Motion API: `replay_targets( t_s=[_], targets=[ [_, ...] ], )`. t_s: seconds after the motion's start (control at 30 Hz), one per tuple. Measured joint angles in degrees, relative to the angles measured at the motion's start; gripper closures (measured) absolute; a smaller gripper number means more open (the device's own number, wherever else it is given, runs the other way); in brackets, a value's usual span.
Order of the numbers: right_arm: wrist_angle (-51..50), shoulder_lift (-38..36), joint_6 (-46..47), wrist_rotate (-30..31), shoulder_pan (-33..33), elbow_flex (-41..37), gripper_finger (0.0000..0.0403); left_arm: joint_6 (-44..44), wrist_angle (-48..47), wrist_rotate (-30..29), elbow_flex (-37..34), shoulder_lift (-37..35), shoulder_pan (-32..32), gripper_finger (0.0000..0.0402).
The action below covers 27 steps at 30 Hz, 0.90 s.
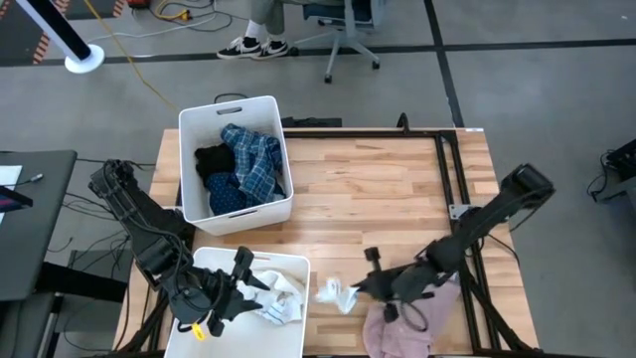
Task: Sort clothes
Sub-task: Put the white sock into the bottom white laundry organizer
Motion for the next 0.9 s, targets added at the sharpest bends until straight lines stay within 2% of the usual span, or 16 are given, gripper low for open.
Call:
replay_targets(
  t_s=[0.2,0.37,0.63,0.9],
  targets=[
    [-0.2,-12.1,-10.2,6.5,-0.8,0.2,0.0402,5.8,4.1,-4.5,0.0,0.0,0.8,0.0212],
    [4.5,-17.9,-19.8,6.9,-3.7,2.1,0.0403,12.1,11.1,-4.9,0.0,0.0,3.5,0.0212],
    [5.3,-18.6,-30.6,6.8,-6.7,10.4,0.0403,17.3,18.9,-3.7,0.0,0.0,10.4,0.0212],
    [5.1,-16.7,-38.5,5.2,-7.3,19.6,0.0403,18.5,27.9,4.6,0.0,0.0,17.9,0.0208]
  ],
)
